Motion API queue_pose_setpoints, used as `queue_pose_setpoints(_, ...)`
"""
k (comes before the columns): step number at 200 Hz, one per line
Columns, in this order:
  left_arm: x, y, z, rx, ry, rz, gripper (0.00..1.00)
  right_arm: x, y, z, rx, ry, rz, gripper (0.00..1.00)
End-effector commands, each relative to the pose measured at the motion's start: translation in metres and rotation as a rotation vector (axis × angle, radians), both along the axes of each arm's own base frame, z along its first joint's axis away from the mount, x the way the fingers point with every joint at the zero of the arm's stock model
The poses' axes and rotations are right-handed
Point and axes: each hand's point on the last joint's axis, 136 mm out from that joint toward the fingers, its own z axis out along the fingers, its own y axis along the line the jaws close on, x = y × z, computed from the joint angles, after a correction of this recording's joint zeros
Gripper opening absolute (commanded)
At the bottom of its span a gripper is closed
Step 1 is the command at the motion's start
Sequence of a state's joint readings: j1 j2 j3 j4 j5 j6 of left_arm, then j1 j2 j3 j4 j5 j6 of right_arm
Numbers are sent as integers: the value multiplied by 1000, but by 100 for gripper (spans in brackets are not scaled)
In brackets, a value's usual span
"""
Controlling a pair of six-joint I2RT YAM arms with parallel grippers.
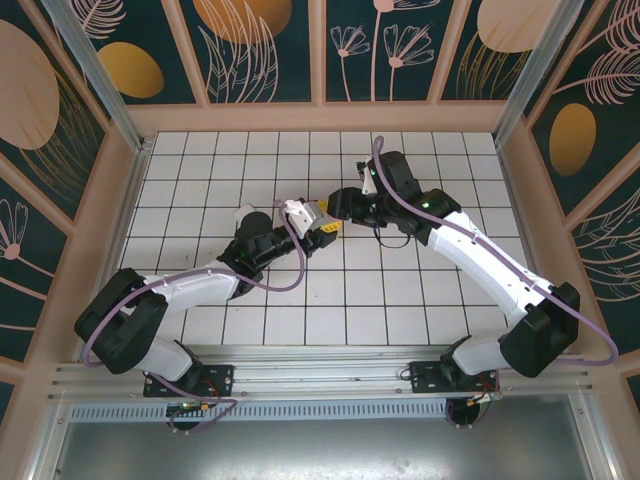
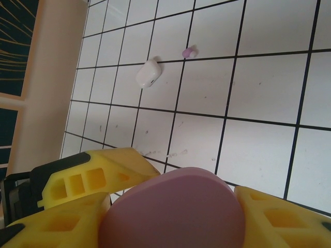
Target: Insert wireless bluetooth earbuds into charging case
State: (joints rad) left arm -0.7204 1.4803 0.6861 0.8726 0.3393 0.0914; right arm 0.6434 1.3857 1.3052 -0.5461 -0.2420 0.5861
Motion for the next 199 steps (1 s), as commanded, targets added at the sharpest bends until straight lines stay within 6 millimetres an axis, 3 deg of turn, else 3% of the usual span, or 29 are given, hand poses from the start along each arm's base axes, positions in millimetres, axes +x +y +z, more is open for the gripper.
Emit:
queue_pose_setpoints(1,-1,-5,19,-60,-37,-23,50,-11,7,7,41,4,50,40)
queue_pose_setpoints(39,-2,-6,22,-60,-53,-30,53,-15,9,6,34,20,79,39)
queue_pose_setpoints(77,-4,-8,22,-53,-44,-45,39,-16,9,6,30,20,83,41)
queue_pose_setpoints(96,-6,-7,24,-63,-37,-51,32,-15,9,8,33,12,86,46)
queue_pose_setpoints(116,-6,-5,27,-80,-25,-45,29,-13,9,14,46,-9,85,59)
queue_pose_setpoints(143,-7,0,31,-118,-2,-27,29,-11,4,32,85,-59,69,65)
queue_pose_setpoints(199,-7,22,40,-252,79,-3,28,-8,-28,83,231,-182,-31,72)
